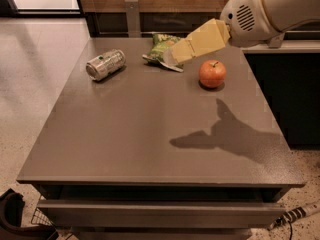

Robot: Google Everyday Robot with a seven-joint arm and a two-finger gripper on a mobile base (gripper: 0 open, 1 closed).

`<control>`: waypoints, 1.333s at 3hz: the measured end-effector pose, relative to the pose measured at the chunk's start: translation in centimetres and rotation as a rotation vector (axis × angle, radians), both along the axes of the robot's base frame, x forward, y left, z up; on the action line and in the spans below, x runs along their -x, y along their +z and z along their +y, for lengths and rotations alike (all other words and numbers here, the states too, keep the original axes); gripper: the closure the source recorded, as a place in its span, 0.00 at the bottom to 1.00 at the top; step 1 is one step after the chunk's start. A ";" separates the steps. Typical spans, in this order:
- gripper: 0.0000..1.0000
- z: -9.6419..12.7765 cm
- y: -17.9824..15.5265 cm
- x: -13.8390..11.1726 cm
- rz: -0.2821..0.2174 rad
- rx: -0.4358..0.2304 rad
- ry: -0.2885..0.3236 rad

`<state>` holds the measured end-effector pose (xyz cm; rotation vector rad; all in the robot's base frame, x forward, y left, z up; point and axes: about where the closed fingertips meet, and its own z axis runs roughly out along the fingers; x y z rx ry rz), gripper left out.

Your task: Place 7up can upright

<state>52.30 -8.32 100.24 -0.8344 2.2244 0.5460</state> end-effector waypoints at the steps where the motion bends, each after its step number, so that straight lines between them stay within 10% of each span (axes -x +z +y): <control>1: 0.00 2.1 0.1 -1.9 0.038 -0.099 -0.099; 4: 0.00 2.9 0.1 -3.6 0.103 -0.229 -0.283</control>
Offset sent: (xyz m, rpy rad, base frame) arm 0.0210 0.0237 0.0010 0.1075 0.0460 -0.1124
